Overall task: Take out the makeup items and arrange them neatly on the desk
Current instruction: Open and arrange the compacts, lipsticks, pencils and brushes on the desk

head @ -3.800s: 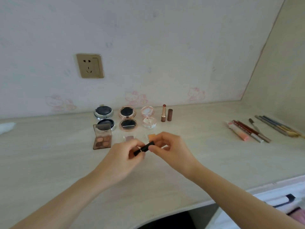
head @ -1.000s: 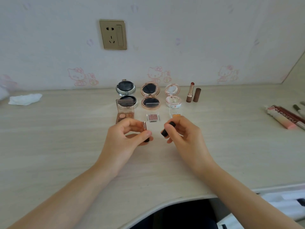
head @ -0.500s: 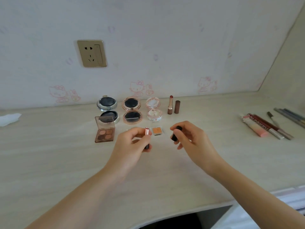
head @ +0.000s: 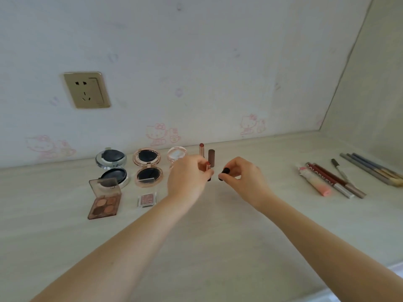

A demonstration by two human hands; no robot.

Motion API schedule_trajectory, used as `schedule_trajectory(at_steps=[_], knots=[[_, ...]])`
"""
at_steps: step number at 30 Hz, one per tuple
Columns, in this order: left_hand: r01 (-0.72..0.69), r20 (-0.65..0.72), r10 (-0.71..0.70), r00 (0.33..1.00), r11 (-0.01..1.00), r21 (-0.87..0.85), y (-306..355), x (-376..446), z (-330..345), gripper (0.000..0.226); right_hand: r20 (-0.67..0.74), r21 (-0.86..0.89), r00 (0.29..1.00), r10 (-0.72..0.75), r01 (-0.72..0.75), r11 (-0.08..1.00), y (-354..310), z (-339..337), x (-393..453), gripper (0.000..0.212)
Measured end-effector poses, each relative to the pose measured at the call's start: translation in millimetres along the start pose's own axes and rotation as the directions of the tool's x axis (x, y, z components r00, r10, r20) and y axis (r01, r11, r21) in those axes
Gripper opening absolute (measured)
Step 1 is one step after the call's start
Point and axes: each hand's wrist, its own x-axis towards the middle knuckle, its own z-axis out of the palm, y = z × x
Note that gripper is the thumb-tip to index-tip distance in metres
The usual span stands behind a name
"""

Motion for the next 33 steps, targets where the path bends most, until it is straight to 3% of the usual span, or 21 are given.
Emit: schedule_trajectory(at_steps=[5, 11, 17, 33], knots=[[0.018, -0.007, -0.017, 1.0, 0.974, 0.227, -3, 13, 16, 0.009, 0.058, -0.064, 0.998, -0.026, 0.03, 0.997, 12, 8, 13, 0.011], [-0.058, -0.022, 0.072, 0.997, 0.919, 0.389, -10, 19, 29, 0.012, 0.076, -0.17, 0.995, -0.061, 0.073, 0.983, 20, 14, 16, 0.011], [-0.054, -0.003, 0.061, 0.998, 0.916, 0.397, -12, 24, 30, 0.013, 0.085, -0.204, 0.994, -0.064, 0.08, 0.976, 21, 18, 17, 0.033], [0.03, 0.045, -0.049, 0.998, 0.935, 0.352, -15, 45, 25, 0.018, 0.023, -0.139, 0.999, 0.045, -0.041, 0.989, 19, 35, 45, 0.028]])
